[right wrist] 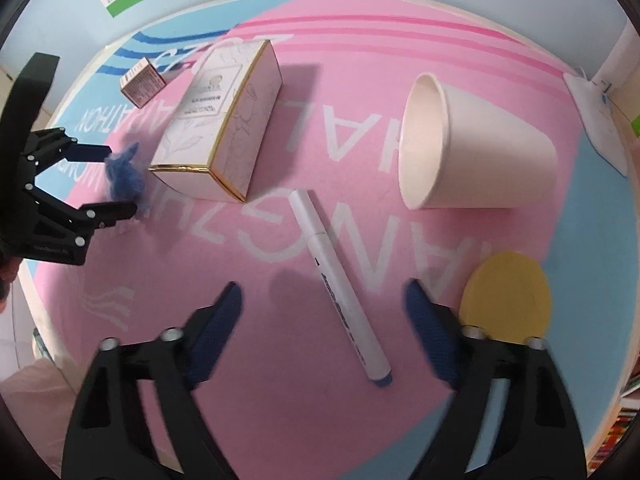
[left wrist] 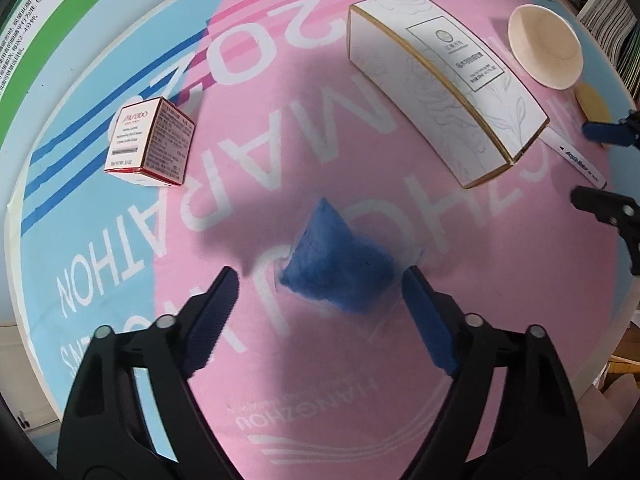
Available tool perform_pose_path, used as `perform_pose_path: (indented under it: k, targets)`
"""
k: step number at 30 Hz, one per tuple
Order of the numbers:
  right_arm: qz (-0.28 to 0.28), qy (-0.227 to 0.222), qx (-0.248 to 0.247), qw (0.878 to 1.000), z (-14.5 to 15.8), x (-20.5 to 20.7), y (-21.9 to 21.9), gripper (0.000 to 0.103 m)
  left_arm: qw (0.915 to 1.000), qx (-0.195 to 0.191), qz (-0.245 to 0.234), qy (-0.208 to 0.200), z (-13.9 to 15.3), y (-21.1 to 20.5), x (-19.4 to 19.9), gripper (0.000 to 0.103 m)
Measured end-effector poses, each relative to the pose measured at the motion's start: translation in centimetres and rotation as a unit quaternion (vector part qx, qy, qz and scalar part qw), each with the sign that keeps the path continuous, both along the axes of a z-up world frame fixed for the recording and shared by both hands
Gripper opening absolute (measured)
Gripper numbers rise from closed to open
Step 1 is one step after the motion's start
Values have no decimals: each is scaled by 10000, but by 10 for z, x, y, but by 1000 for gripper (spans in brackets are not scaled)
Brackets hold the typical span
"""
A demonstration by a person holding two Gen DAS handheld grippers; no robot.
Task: Collect trash
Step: 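Grasp the blue item in clear bag with the left tool while the right tool grasps the white marker, then carry the bag and marker with both tools over the teal bin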
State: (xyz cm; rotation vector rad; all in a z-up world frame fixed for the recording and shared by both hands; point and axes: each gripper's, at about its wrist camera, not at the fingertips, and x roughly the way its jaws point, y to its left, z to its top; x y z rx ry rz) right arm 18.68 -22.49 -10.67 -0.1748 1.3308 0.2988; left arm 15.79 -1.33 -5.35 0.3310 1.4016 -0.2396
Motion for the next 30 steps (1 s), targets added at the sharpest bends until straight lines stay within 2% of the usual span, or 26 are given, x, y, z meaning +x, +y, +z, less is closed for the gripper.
perform_pose_path:
  k: [3, 7, 10, 13, 18, 30]
  targets:
    - [-27, 77, -17, 10000, -7, 3, 2, 73, 10000, -57, -28, 14, -1, 2, 1, 73]
    - [38, -31, -194, 9998, -8, 2, 8, 69, 9997, -210, -93, 65, -6, -3, 6, 62]
    - [35, -149, -369, 9992, -8, -2, 10, 58, 9992, -330, -199, 123, -6, -6, 6, 51]
    - [-45, -199, -353, 9992, -6, -5, 11, 46, 9992, -276, -277, 69, -3, -13, 2, 49]
    - [-97, -199, -362, 9991, -2, -13, 12, 16, 9989, -299, -347, 57, 2, -13, -5, 49]
    - [-277, -181, -296, 9990, 7, -34, 28, 14, 9963, -380, -767, -60, 17, -16, -39, 48]
